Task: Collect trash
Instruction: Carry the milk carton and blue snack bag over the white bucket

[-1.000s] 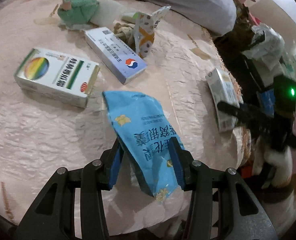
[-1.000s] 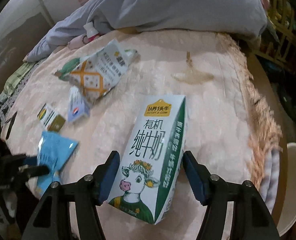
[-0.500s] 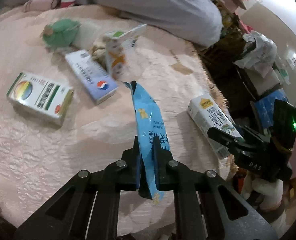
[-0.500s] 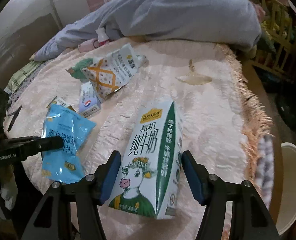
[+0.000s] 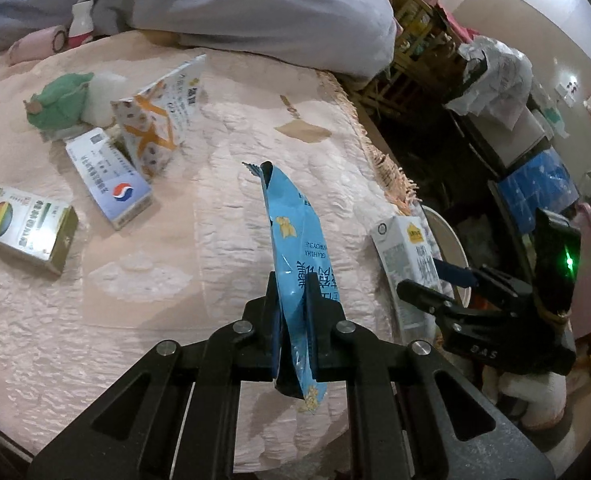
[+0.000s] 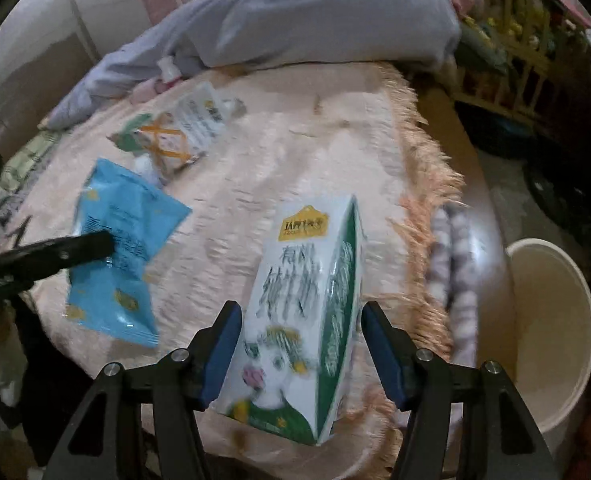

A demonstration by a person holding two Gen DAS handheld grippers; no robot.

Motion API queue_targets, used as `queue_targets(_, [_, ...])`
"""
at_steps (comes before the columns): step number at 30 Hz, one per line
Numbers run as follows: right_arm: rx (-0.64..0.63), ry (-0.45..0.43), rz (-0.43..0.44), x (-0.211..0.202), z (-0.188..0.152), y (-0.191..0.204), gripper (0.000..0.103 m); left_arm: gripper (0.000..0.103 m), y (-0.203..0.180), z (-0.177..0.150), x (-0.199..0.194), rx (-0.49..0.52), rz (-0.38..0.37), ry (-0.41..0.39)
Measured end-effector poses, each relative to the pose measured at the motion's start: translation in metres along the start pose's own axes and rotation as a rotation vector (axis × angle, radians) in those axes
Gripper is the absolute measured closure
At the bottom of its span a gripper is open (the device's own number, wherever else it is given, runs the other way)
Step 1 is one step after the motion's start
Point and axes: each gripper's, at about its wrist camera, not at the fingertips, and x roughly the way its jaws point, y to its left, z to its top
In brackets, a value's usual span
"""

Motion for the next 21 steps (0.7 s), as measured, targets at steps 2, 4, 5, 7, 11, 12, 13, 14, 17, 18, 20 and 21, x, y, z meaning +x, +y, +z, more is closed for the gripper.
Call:
queue_targets(2, [-0.002, 0.007, -0.032, 0.001, 0.0, -0.003, 0.041, 0.095, -0.002, -0.001, 0.0, 0.005, 0.003, 0.004])
queue_targets(4, [0.007, -0.005, -0.032, 0.0, 0.003, -0.005, 0.039, 0.095, -0.006, 0.0, 0.001, 0.008, 0.006, 0.005])
queue_targets(5, [0.006, -0.011, -0.03, -0.001, 0.004, -0.005, 0.039, 0.095, -0.008, 0.001, 0.002, 0.009, 0.006, 0.004])
queue_targets(7, [0.0, -0.021, -0.04, 0.0, 0.004, -0.005, 0.05, 0.095, -0.011, 0.002, 0.001, 0.013, 0.003, 0.002])
queue_targets(11, [0.012, -0.05, -0.017, -0.002, -0.002, -0.009, 0.052, 0.095, -0.022, 0.005, 0.004, 0.03, -0.001, 0.0])
queue_targets(12, [0.019, -0.055, -0.01, -0.004, -0.003, -0.011, 0.052, 0.095, -0.023, 0.005, 0.005, 0.034, -0.003, 0.0])
queue_targets(13, [0.028, -0.061, -0.003, -0.006, -0.004, -0.012, 0.052, 0.095, -0.028, 0.007, 0.006, 0.041, -0.006, 0.001])
queue_targets(14, [0.033, -0.068, 0.001, -0.009, -0.004, -0.013, 0.052, 0.095, -0.03, 0.007, 0.007, 0.045, -0.008, 0.001])
queue_targets(17, [0.053, -0.102, 0.009, -0.022, -0.006, -0.022, 0.052, 0.095, -0.042, 0.011, 0.012, 0.061, -0.019, 0.003])
queue_targets(18, [0.059, -0.112, 0.011, -0.027, -0.007, -0.026, 0.052, 0.095, -0.046, 0.012, 0.013, 0.065, -0.022, 0.003])
queue_targets(20, [0.068, -0.124, 0.011, -0.035, -0.007, -0.032, 0.052, 0.095, -0.057, 0.015, 0.015, 0.078, -0.033, 0.003])
queue_targets(21, [0.074, -0.133, 0.006, -0.041, -0.008, -0.038, 0.052, 0.095, -0.062, 0.016, 0.017, 0.084, -0.039, 0.002])
